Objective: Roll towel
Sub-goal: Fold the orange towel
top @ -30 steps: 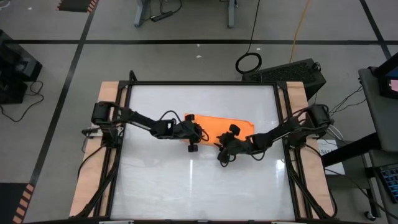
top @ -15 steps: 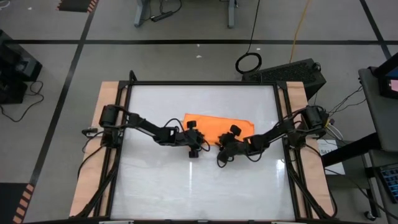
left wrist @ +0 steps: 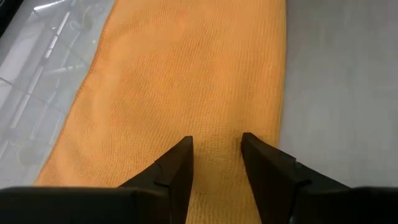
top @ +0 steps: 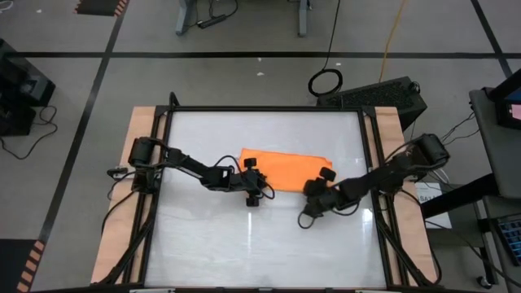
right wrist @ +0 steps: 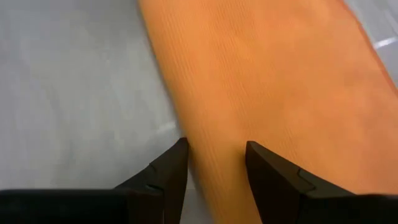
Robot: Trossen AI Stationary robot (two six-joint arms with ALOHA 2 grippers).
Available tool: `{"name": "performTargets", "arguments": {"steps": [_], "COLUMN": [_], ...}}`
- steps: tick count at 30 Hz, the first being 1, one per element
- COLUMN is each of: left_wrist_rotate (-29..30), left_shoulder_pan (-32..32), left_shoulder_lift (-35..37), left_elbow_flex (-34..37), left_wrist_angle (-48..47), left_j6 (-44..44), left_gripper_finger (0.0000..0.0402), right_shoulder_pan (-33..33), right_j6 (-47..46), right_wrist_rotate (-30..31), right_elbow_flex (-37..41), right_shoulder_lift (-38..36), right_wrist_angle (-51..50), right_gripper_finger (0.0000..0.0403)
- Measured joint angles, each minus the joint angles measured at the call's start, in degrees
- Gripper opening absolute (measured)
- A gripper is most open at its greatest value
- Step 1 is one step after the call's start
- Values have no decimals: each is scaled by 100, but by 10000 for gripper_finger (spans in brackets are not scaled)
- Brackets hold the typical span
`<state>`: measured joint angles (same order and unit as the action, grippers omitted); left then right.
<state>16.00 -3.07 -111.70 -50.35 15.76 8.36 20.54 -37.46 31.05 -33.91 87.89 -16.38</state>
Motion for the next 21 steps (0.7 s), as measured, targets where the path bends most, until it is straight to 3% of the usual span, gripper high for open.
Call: {"name": "performTargets", "arguments": {"steps": [7,13,21], "left_wrist_rotate": [-1,-35,-101], "left_shoulder_pan": [0,-2,-32], "left_shoulder_lift": [-7,59,608], "left_elbow_flex": [2,12,31], "left_wrist_angle": [3,4,-219], "left_j6": [0,9,146], "left_gripper_finger": [147,147,148], "right_shoulder_pan": [487,888,1017], "right_j6": [-1070,-1656,-1652], "right_wrist_rotate": [-177,-253,802], "right_elbow_flex": [9,9,0], "right_shoulder_lift": [-758,-1440,-1919], "right_wrist_angle": [-1828,-2352,-2292], "right_gripper_finger": [152,152,152]}}
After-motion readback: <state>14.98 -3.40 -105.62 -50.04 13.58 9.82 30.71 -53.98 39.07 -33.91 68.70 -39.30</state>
